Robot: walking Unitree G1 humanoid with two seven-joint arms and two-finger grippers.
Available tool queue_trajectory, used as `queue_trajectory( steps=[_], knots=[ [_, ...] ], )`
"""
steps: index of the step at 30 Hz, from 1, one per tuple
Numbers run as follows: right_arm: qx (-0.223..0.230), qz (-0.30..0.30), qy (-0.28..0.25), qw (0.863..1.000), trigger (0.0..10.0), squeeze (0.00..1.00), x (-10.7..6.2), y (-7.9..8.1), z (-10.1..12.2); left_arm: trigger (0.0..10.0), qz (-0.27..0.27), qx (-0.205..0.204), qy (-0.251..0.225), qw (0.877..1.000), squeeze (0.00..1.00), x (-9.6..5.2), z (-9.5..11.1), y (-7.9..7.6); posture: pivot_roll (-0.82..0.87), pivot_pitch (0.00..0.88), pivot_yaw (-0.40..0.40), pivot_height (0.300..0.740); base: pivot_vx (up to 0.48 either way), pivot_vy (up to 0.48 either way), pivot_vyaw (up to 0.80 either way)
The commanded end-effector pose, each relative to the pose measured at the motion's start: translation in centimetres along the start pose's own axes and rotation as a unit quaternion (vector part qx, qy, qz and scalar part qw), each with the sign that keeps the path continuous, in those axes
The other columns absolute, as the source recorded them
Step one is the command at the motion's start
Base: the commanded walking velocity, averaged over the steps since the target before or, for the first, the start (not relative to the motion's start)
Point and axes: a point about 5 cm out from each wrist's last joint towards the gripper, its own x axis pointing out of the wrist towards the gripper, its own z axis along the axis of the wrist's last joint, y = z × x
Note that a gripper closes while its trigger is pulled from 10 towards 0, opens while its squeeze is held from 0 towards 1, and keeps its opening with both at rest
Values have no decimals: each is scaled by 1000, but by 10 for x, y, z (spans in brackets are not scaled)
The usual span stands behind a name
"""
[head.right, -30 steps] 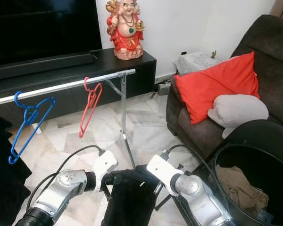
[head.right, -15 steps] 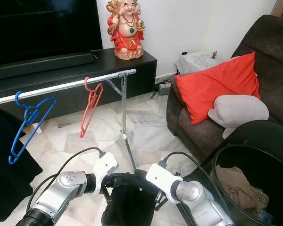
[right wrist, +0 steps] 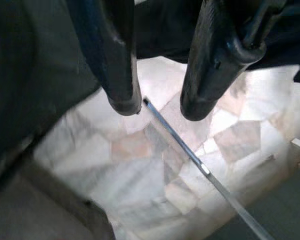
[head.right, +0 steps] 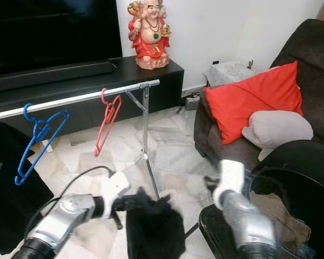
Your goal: Hang hanger
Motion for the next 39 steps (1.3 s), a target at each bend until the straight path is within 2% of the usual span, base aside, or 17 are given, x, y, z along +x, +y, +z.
queue_trajectory(
  steps=[1, 5, 7, 8, 10, 14, 15, 16, 19, 20, 22, 26, 28, 30, 31, 35, 39],
  knots=[
    [-7, 21, 25, 999, 10000, 0, 0, 10, -11, 0, -9, -4, -11, 1000, 0, 3, 4, -3, 17, 51, -11, 740, 0, 0, 0],
    [-93, 13, 35, 995, 10000, 0, -3, 12, -14, 0, -9, -4, -10, 1000, 0, 3, 5, -3, 16, 51, -12, 740, 0, 0, 0],
    [-198, 30, 29, 979, 10000, 0, -5, 15, -14, 0, -10, -4, -9, 1000, 0, 3, 5, -3, 16, 51, -12, 740, 0, 0, 0],
    [-198, 30, 29, 979, 10000, 0, -5, 15, -14, 0, -10, -4, -9, 1000, 0, 3, 5, -3, 16, 51, -12, 740, 0, 0, 0],
    [-288, 107, 21, 952, 10000, 0, -11, 25, -19, 0, -13, -4, -8, 1000, 0, 3, 4, -4, 17, 52, -10, 740, 0, 0, 0],
    [-341, 162, 22, 926, 10000, 0, -18, 27, -21, 0, -13, -4, -6, 1000, 0, 3, 4, -4, 17, 52, -10, 740, 0, 0, 0],
    [-370, 183, 26, 910, 10000, 0, -21, 25, -22, 0, -13, -4, -6, 1000, 0, 3, 4, -4, 17, 52, -10, 740, 0, 0, 0],
    [-415, 216, 33, 883, 10000, 0, -27, 23, -24, 0, -13, -4, -5, 1000, 0, 2, 4, -4, 18, 54, -6, 740, 0, 0, 0],
    [-449, 246, 45, 858, 10000, 0, -33, 19, -26, 0, -13, -4, -3, 1000, 0, 2, 3, -3, 15, 54, -4, 740, 0, 0, 0],
    [-485, 280, 54, 827, 10000, 0, -38, 15, -28, 0, -14, -4, -3, 1000, 0, 2, 4, -3, 17, 53, -3, 740, 0, 0, 0],
    [-503, 293, 49, 812, 10000, 0, -40, 13, -28, 0, -15, -4, -3, 1000, 0, 3, 4, -3, 17, 54, -3, 740, 0, 0, 0],
    [-515, 280, 23, 810, 10000, 0, -32, 14, -22, 0, -20, -3, -3, 1000, 0, 3, 5, -4, 17, 54, -2, 740, 0, 0, 0],
    [-508, 303, 24, 806, 10000, 0, -33, 18, -26, 0, -25, -1, -2, 1000, 0, 3, 6, -5, 17, 54, -1, 740, 0, 0, 0],
    [-520, 336, 44, 784, 10000, 0, -33, 22, -37, 0, -31, 3, 0, 1000, 0, 4, 6, -7, 21, 52, 3, 740, 0, 0, 0],
    [-523, 339, 51, 781, 10000, 0, -32, 22, -41, 0, -33, 6, 1, 999, 0, 4, 7, -7, 21, 52, 3, 740, 0, 0, 0],
    [-505, 372, 57, 777, 10000, 0, -28, 26, -51, 0, -43, 12, 0, 999, 0, 6, 10, -10, 25, 50, 3, 740, 0, 0, 0],
    [-503, 399, 68, 763, 10000, 0, -24, 32, -61, 0, -49, 17, -2, 999, 0, 9, 13, -12, 34, 48, 2, 740, 0, 0, 0]
  ],
)
